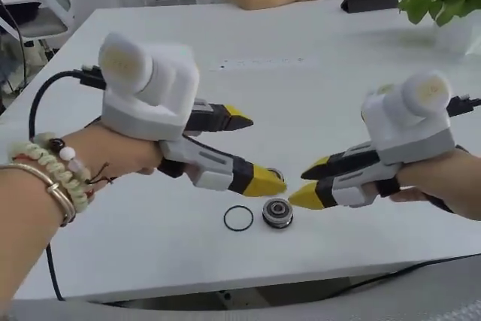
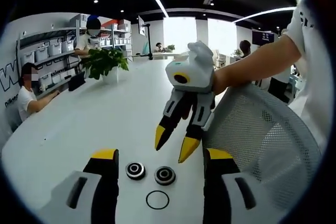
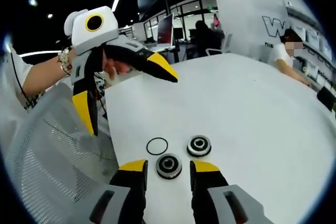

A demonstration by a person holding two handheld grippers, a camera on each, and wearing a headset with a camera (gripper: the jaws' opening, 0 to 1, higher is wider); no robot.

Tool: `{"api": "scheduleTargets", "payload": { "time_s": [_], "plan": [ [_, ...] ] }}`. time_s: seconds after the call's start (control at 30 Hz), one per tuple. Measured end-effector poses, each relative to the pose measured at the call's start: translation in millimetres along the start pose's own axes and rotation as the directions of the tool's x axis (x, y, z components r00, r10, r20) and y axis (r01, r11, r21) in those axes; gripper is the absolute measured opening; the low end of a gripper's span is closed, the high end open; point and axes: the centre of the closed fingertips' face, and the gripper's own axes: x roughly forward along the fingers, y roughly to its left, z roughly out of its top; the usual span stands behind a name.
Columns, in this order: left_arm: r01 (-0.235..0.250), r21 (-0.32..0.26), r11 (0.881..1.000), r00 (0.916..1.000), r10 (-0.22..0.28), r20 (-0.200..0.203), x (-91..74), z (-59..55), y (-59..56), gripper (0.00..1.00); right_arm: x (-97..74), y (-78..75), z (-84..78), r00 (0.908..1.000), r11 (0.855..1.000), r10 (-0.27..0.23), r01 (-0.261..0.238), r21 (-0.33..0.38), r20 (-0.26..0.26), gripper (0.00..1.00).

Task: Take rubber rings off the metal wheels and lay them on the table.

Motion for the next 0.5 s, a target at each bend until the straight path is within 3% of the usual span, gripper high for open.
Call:
{"api": "scheduleTargets", "payload": {
  "time_s": [0.23, 0.4, 0.5],
  "plan": [
    [0.017, 0.016, 1.000, 0.9993, -0.017, -0.033, 19.1, -18.4, -1.8, 0.53, 8.3, -2.3, -1.4, 0.9993, 0.999, 0.017, -0.018, -0.029, -0.033, 0.28],
    [0.012, -0.032, 0.999, 0.9990, -0.013, -0.043, 27.7, -41.2, 0.4, 0.47, 15.4, -4.8, -9.9, 0.9962, 0.997, 0.039, -0.043, -0.060, -0.078, 0.28],
    [0.004, -0.054, 0.999, 0.9996, -0.006, -0.028, 30.3, -47.2, 2.2, 0.42, 19.5, -8.3, -16.7, 0.9943, 0.996, 0.047, -0.053, -0.066, -0.096, 0.28]
  ]
}}
